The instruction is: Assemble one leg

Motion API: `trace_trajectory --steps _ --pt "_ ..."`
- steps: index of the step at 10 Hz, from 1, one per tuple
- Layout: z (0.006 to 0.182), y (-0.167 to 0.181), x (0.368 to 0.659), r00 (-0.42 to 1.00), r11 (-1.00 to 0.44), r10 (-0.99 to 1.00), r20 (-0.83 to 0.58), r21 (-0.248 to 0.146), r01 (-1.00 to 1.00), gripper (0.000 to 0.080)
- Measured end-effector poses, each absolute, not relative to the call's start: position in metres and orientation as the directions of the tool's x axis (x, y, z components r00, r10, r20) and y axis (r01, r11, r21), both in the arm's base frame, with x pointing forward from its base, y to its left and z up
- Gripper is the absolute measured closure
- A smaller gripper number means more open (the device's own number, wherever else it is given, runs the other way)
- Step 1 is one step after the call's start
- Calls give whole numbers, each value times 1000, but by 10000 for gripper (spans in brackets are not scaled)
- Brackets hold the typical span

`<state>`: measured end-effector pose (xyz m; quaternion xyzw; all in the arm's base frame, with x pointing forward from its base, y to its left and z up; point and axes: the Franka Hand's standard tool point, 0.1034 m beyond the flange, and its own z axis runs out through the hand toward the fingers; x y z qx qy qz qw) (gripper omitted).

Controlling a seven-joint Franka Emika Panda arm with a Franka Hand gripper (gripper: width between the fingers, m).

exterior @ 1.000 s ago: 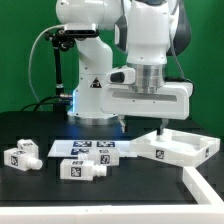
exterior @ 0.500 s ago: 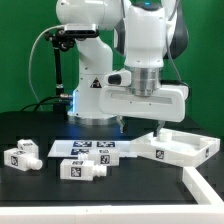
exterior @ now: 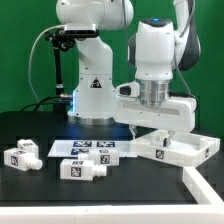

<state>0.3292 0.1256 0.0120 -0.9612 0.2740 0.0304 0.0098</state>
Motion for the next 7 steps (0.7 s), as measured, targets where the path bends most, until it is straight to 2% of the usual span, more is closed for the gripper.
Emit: trace_trajectory --steps 1,3,4,5,6,7 --pt "11 125 328 848 -850 -526 -65 0 -527 150" --pt "11 125 328 848 -850 -526 -66 1 -527 402" --pt "10 125 328 848 -850 -526 -66 1 -527 402" --pt "10 125 328 848 -850 -526 -66 2 -527 603" --pt "10 125 328 848 -850 -526 -66 2 -527 736" --pt "11 124 329 859 -861 -508 -63 -2 -509 736"
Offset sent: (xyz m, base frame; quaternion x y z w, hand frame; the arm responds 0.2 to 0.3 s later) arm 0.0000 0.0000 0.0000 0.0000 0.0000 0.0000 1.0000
